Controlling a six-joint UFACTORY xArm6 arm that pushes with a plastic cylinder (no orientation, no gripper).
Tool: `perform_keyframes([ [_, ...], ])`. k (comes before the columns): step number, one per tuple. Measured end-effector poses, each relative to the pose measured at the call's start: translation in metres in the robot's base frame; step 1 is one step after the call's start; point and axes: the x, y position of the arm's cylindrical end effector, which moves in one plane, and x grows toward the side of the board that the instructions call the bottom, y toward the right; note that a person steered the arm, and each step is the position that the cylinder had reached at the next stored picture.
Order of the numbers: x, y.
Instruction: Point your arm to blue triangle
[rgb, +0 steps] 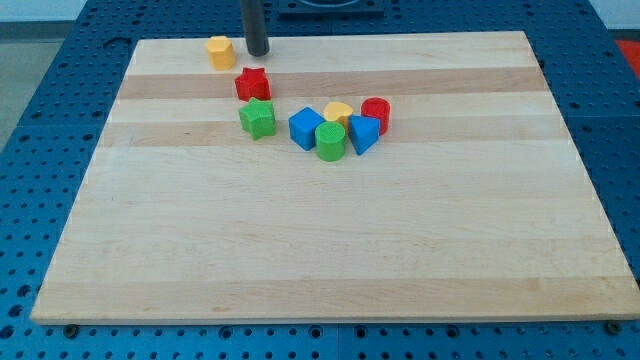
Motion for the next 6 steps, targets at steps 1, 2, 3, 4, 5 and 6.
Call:
perform_keyframes([
  [1, 0.0, -0.057],
  [2, -0.01, -0.103],
  [3, 0.002, -0.093],
  [4, 0.043, -0.038],
  [5, 0.055, -0.024],
  [6, 0.06, -0.037],
])
